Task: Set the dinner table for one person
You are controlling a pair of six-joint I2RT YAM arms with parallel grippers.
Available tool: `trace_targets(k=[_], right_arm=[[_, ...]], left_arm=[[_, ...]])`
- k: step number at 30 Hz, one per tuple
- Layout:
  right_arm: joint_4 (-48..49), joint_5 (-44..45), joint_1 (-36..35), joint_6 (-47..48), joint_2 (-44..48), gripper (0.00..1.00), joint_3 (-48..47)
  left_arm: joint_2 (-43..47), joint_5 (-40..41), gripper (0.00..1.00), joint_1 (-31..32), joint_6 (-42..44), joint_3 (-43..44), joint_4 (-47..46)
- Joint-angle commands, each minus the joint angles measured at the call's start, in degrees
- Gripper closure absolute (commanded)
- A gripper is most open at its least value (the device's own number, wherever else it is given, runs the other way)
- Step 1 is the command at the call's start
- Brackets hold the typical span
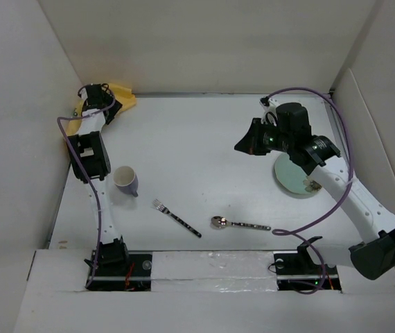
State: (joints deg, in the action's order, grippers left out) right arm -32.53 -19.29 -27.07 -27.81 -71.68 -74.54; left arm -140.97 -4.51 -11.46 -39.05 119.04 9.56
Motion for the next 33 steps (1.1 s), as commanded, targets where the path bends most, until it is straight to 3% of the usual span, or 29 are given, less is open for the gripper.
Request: trace_targets(k=[1,2,4,5,8,14,18,21,25,29,33], right_arm=[[2.65,-0.23,0.26,-1.36,0.05,1.00,-2.63],[2.83,0.04,-0.35,-1.98,0.22,1.00,-2.54],[3.44,0.74,-0.35,-2.42,0.57,1.00,-1.84],[3.53,0.83,-0.87,-2.86,0.75,1.00,-1.57],[4.41,1.10,-1.40,-3.39,0.93,1.00,-0.61],[6.61,0.66,-1.41,-3.12,0.22,1.00,-0.95],[8.18,-0.22,-1.93,-2.51,-0.83,1.00,-2.18],[9.33,0.48,-1.93,-2.07,-0.83,1.00,-2.54],[9.07,3.20,-1.93,-1.81,-0.74,1.00,-3.41],[7.58,7.41,-1.93,-1.89,-0.74,1.00,-4.03],[4.77,11.81,-0.88,-1.89,-0.22,0.99,-5.52]], left_arm=[[-1.50,-3.47,0.50,-0.31,-4.37,3.56,-5.86],[-1.77,-3.75,0.53,-0.31,-4.72,3.56,-7.35],[-2.21,-4.53,0.72,-0.31,-5.51,4.26,-8.15],[-2.21,-4.97,0.88,-0.31,-5.51,4.44,-8.68],[-1.16,-5.07,1.00,0.21,-4.64,4.53,-9.04],[5.26,-7.00,1.00,3.03,-1.13,0.05,-10.69],[14.20,-8.93,1.00,10.65,3.01,-5.04,-11.58],[19.39,-13.49,1.00,14.35,4.33,-5.40,-11.67],[21.96,-26.57,1.00,19.71,4.24,-1.02,-9.75],[23.19,-27.65,1.00,23.06,8.89,3.03,0.25],[28.62,-30.46,1.00,23.07,8.29,-0.11,-0.15]])
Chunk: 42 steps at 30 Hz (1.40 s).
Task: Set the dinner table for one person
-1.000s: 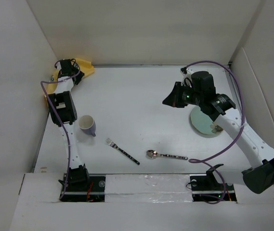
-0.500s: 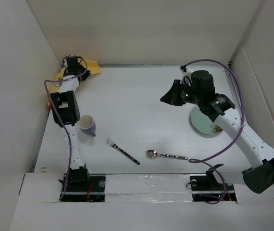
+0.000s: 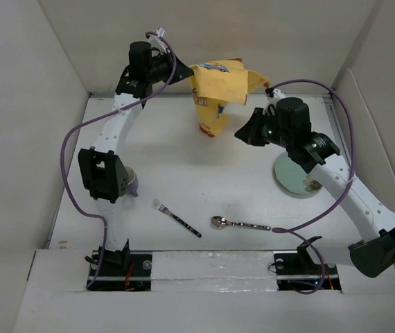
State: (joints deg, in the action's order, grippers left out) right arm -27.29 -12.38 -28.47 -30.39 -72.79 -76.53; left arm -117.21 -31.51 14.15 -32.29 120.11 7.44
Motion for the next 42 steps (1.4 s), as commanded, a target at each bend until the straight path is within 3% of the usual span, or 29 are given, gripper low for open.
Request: trace_targets(k=[1,4,5,8,10,12,14,15,17,20,23,24,25,26,27,28,30,31,33,34,35,36,37,39,41,42], right_arm=[[-0.83,6.30,0.52,0.60,1.25,0.96,-3.71],[-0.75,10.18,1.84,-0.28,2.65,0.66,-2.57],[-0.66,11.14,2.62,-0.80,3.09,0.48,-1.35],[0.92,11.85,4.20,-1.77,4.06,0.33,1.81],[2.23,11.85,4.82,-2.39,3.89,0.29,4.98],[3.90,10.98,5.35,-3.00,3.45,0.30,8.31],[4.43,10.01,5.88,-3.62,1.96,0.46,10.25],[4.52,9.57,5.88,-3.80,1.52,0.61,11.05],[4.26,8.61,5.88,-3.71,-0.32,1.00,13.07],[6.01,6.14,5.18,-4.49,-1.56,1.00,15.44],[7.77,7.28,3.60,-5.90,-1.74,1.00,16.67],[8.99,7.63,2.99,-6.34,-2.17,0.89,16.77],[9.01,7.98,2.98,-6.35,-2.18,0.89,16.85],[9.88,8.68,2.37,-6.52,-3.48,0.59,16.94],[9.89,8.69,2.37,-6.61,-3.49,0.58,16.94],[10.84,9.04,2.37,-6.87,-4.28,0.49,16.94],[10.94,9.57,2.37,-6.79,-7.52,0.37,16.07],[11.11,10.70,2.37,-6.87,-8.84,0.37,15.45],[11.82,11.76,2.37,-8.01,-13.24,0.37,13.26],[12.25,12.03,3.24,-8.54,-14.90,0.39,12.29],[12.69,11.86,3.77,-9.15,-16.57,0.49,10.54],[12.96,11.68,4.29,-10.20,-19.81,0.74,9.48],[13.75,11.24,5.08,-10.74,-21.67,0.84,8.43],[14.19,11.24,5.61,-11.44,-26.14,1.00,5.10],[14.81,11.59,5.62,-11.97,-28.71,0.97,2.89],[14.63,11.94,6.14,-12.93,-29.85,0.81,1.14]], left_arm=[[6.10,-5.04,1.00,-2.55,0.92,-1.81,0.83],[8.40,-8.04,1.00,-1.94,1.09,-2.34,0.99],[8.40,-8.30,1.00,-1.41,1.96,-2.08,2.74],[6.91,-8.31,1.00,-0.80,4.77,-0.23,7.49],[5.59,-8.05,1.00,0.43,6.27,-0.23,9.42],[3.41,-6.47,1.00,1.66,8.37,0.29,10.74],[1.29,-4.36,1.00,3.42,9.09,0.91,12.59],[-0.90,-3.83,1.00,3.43,8.92,0.65,12.86],[-3.02,-3.03,1.00,5.44,8.39,-0.05,13.04],[-7.15,-1.02,1.00,7.37,8.04,-0.41,12.86],[-14.25,0.83,1.00,8.08,8.65,6.77,16.80],[-20.63,1.53,0.90,8.08,9.70,17.59,22.56],[-20.69,1.54,0.90,8.08,9.71,17.70,22.62],[-20.26,3.97,0.70,8.08,9.97,16.65,21.31],[-20.25,4.00,0.60,8.08,9.97,16.64,21.30],[-17.56,5.39,0.54,8.08,11.19,13.08,21.04],[-13.51,9.69,0.45,8.08,12.16,7.88,18.77],[-7.92,11.80,0.45,8.08,12.43,1.33,17.44],[-1.48,17.43,0.46,8.08,11.73,-6.70,11.50],[5.52,18.92,0.48,8.08,10.86,-16.05,8.84],[8.89,19.98,0.51,8.08,9.20,-21.10,6.03],[11.80,20.25,0.73,8.08,8.57,-25.50,0.87],[16.09,20.08,0.81,8.08,8.04,-32.24,-0.40],[17.80,19.21,0.95,8.08,6.63,-36.86,-1.81],[17.37,15.27,0.95,8.08,5.23,-42.05,-3.13],[16.49,14.12,0.88,8.08,4.18,-43.02,-4.18]])
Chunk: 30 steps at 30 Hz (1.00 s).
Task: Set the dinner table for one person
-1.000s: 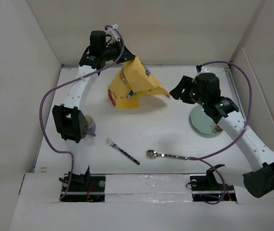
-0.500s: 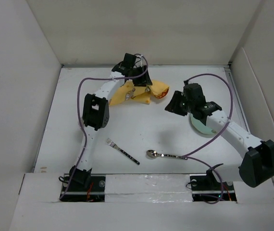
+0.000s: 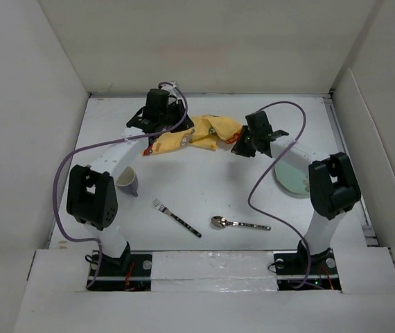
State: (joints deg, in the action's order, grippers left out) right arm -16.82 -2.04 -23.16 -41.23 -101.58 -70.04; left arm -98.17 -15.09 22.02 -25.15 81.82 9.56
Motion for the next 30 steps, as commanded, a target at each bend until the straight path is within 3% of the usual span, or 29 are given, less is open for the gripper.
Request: trace_targets(k=[1,3,6,17,20,24,26,28,29,30], right_arm=[[4.42,1.69,0.83,-2.62,-2.82,0.71,-5.98],[4.95,1.69,1.53,-4.63,-4.15,0.54,-6.60],[7.06,1.43,2.85,-6.57,-6.87,0.50,-6.86],[8.56,-0.77,5.40,-9.39,-16.63,0.50,-14.33],[7.59,-1.30,5.40,-10.01,-19.09,0.57,-17.05],[8.11,-0.16,5.40,-10.01,-19.10,0.90,-17.50],[9.17,0.81,5.40,-9.48,-16.99,0.96,-16.97],[11.00,1.69,5.40,-7.82,-14.45,1.00,-16.45],[11.02,1.69,5.40,-7.81,-13.65,1.00,-16.44],[10.32,3.87,5.40,-5.90,-12.08,1.00,-16.70]], left_arm=[[-4.29,-3.18,0.83,0.82,-3.33,-5.70,-6.83],[-5.88,-2.93,0.66,1.35,-3.68,-5.80,-7.80],[-9.13,-1.00,0.56,3.37,-3.59,-3.61,-7.90],[-20.91,5.59,0.47,7.16,-4.65,6.77,-6.05],[-23.55,6.82,0.46,7.16,-4.74,8.44,-5.35],[-27.24,8.85,0.55,7.16,-4.74,10.99,-3.50],[-29.62,9.64,0.59,7.16,-4.56,13.00,-2.28],[-32.07,10.34,0.76,7.16,-3.43,16.41,-1.13],[-32.08,10.35,0.76,7.16,-3.42,16.44,-1.12],[-31.91,10.26,1.00,7.16,-2.81,17.92,0.62]])
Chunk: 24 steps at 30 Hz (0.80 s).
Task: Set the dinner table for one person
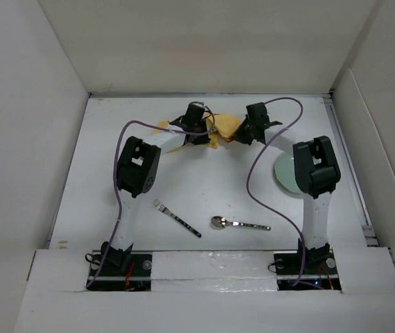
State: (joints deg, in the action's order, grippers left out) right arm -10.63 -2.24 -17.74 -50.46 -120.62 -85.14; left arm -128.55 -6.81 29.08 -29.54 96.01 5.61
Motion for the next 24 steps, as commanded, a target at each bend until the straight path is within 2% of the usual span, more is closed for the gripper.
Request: trace_targets(k=[1,6,11,13,16,18,19,20,22,24], right_arm=[[4.13,4.43,-0.02,3.35,6.97,1.00,-1.60],[1.76,5.93,-0.02,7.46,14.24,1.00,-1.43],[0.35,5.76,0.51,10.38,22.34,1.00,1.90],[-0.17,5.06,0.51,10.82,24.72,1.00,3.84],[-2.01,5.93,0.51,10.47,27.45,1.00,6.48],[-3.60,6.28,-0.01,10.38,29.90,1.00,9.02],[-3.87,6.46,-0.02,10.55,30.87,1.00,10.07],[-4.13,6.89,-0.02,10.64,31.66,1.00,12.00],[-4.05,7.77,-0.54,10.73,33.69,1.00,13.51],[-4.48,8.22,-0.54,10.73,35.18,1.00,14.48]], left_arm=[[-1.53,1.97,1.00,0.10,1.94,4.36,4.59],[6.80,2.06,1.00,0.10,5.63,1.47,5.64],[22.71,4.69,1.00,0.10,7.74,-9.68,3.54],[24.31,3.48,1.00,0.10,6.96,-11.54,4.41],[22.21,3.02,0.99,1.85,6.16,-12.59,7.48],[21.68,2.77,0.83,2.91,5.02,-15.31,7.05],[21.68,1.63,0.68,3.69,4.50,-16.11,6.18],[21.59,0.40,0.62,4.31,3.62,-17.77,5.39],[21.33,-1.10,0.55,7.46,2.91,-18.40,4.50],[20.80,0.12,0.54,10.54,2.56,-17.96,3.89]])
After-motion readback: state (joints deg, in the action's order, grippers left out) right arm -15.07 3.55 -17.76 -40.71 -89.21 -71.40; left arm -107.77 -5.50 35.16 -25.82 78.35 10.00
